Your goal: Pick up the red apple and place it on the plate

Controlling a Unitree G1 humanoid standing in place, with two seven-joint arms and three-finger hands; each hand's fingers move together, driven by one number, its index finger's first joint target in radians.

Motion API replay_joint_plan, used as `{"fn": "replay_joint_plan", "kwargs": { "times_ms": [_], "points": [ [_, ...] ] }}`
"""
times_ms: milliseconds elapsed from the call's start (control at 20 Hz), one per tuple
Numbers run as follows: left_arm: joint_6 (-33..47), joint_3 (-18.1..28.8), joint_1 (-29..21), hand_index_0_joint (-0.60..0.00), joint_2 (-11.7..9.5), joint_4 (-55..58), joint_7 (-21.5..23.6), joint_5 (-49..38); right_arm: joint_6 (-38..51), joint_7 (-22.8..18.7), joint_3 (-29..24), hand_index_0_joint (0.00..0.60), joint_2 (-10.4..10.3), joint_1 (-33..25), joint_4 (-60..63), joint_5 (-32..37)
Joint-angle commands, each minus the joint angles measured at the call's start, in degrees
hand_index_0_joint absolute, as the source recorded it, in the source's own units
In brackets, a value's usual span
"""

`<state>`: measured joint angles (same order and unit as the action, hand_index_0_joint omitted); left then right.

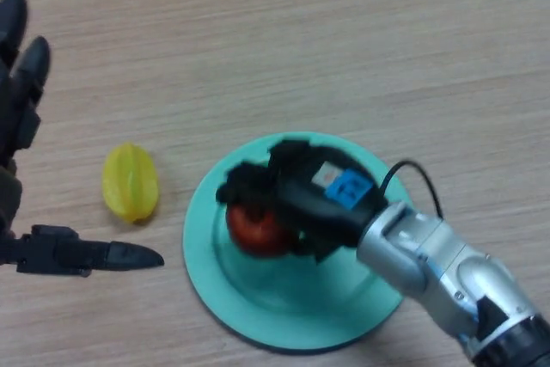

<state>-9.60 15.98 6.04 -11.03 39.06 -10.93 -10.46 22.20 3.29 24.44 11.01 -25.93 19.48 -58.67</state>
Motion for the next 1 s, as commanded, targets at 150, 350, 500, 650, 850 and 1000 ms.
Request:
{"fn": "replay_joint_plan", "kwargs": {
  "times_ms": [150, 350, 500, 650, 850, 1000],
  "points": [
    [8.79, 3.99, -0.91, 0.000, -2.31, 2.72, 1.93, -3.01, -1.39, 0.34, -0.80, 0.299, -0.12, -1.56, -4.74, 11.51],
    [9.51, 4.09, -1.31, 0.000, -2.73, 2.22, 2.48, -2.30, -5.98, 8.74, -6.96, 0.000, -0.12, -1.80, -11.84, 20.84],
    [8.86, 1.92, -1.98, 0.000, -3.07, 2.30, 2.23, -0.37, -14.77, 13.95, -13.51, 0.000, -0.12, -2.46, -21.25, 33.91],
    [6.91, 1.30, -2.33, 0.000, -3.26, 3.41, 1.75, -0.57, -22.28, 17.96, -19.85, 0.000, -0.12, -0.35, -29.96, 41.08],
    [4.22, -0.30, -2.47, 0.000, -3.28, 6.00, 0.96, 0.41, -36.31, 17.59, -26.15, 0.000, 2.23, 7.60, -48.69, 58.12],
    [2.33, -0.55, -2.48, 0.000, -3.21, 7.45, -0.59, 0.07, -38.90, 14.59, -29.53, 0.000, 4.56, 15.83, -59.01, 67.36]
  ]
}}
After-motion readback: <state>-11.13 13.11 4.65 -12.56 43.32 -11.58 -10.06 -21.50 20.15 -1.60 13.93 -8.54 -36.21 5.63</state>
